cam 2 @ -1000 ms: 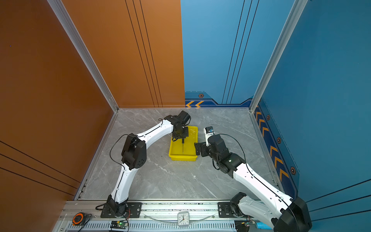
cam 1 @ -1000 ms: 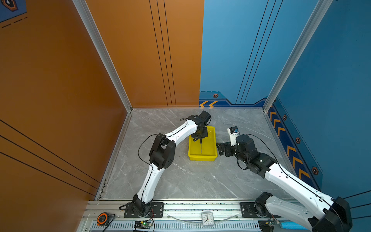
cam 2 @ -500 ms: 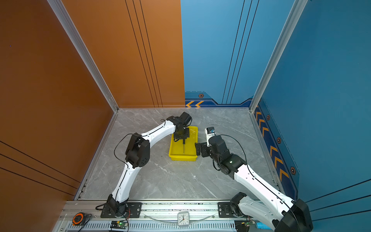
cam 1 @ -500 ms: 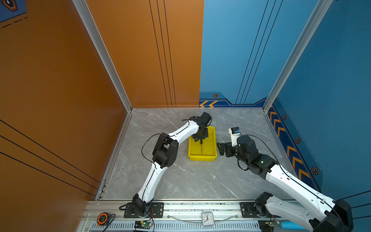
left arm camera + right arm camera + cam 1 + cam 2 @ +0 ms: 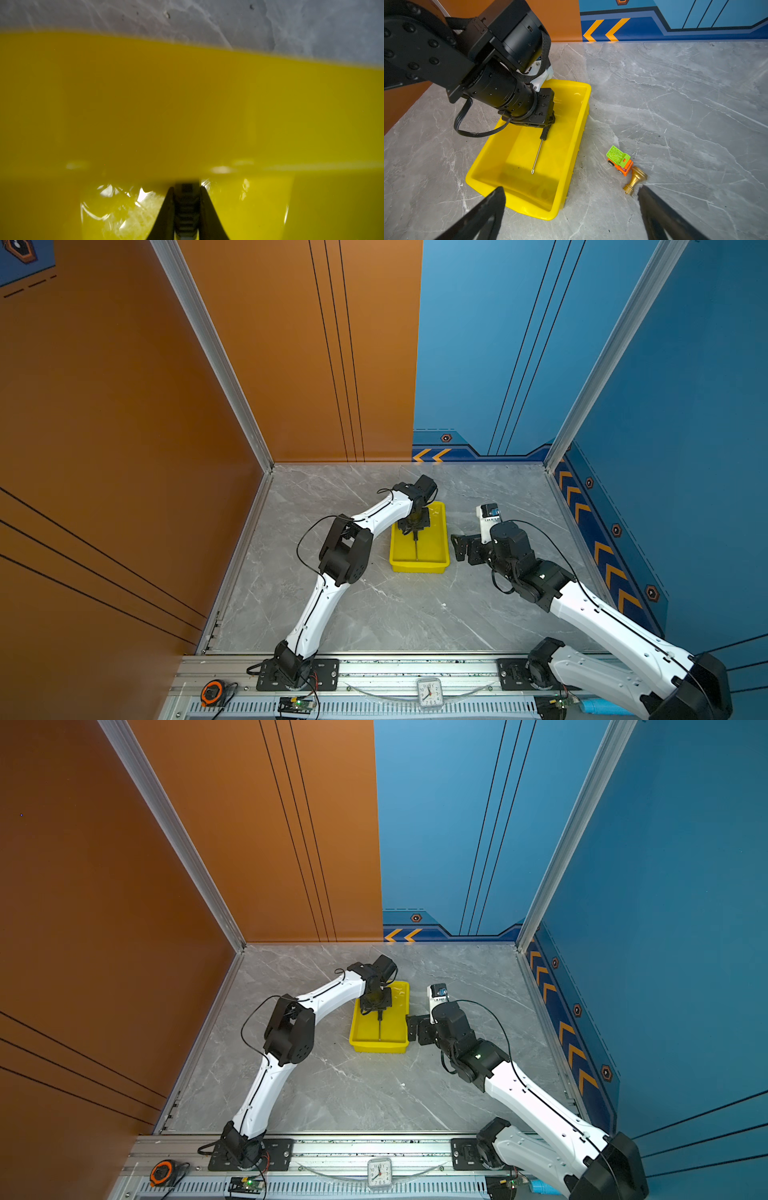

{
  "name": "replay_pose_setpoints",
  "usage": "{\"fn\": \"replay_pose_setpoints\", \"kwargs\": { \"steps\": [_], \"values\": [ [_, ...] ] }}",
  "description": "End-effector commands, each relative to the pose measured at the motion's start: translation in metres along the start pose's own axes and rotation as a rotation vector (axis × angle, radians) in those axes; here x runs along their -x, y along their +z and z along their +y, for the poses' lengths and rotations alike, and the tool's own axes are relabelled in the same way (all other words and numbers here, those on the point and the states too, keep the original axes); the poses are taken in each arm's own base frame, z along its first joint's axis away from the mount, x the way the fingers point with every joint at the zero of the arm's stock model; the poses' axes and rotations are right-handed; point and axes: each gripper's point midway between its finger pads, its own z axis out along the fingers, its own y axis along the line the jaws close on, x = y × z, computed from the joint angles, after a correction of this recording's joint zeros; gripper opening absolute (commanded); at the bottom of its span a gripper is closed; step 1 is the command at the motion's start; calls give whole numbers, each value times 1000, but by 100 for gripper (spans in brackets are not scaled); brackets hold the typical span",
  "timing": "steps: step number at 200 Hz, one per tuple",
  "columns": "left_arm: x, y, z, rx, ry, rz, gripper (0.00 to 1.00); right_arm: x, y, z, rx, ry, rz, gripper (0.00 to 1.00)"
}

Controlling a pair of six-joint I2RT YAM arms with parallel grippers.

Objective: Put the screwdriver in the bin
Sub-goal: Place the screwdriver in the bin.

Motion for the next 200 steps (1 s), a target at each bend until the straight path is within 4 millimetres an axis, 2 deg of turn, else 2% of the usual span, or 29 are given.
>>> {"fn": "replay_pose_setpoints", "kwargs": {
  "steps": [1, 84, 123, 200],
  "values": [
    [4, 6, 2, 12, 1, 1, 3, -3, -4, -6, -22, 24, -17, 100],
    [1, 12, 6, 40, 11, -2, 18, -3, -3, -11, -46, 34, -21, 100],
    [-1, 14, 8, 47, 8, 3, 20, -2, -5, -15, -53, 34, -32, 100],
    [5, 4, 4, 32, -1, -17, 29, 0, -2, -21, -66, 33, -33, 100]
  ]
}}
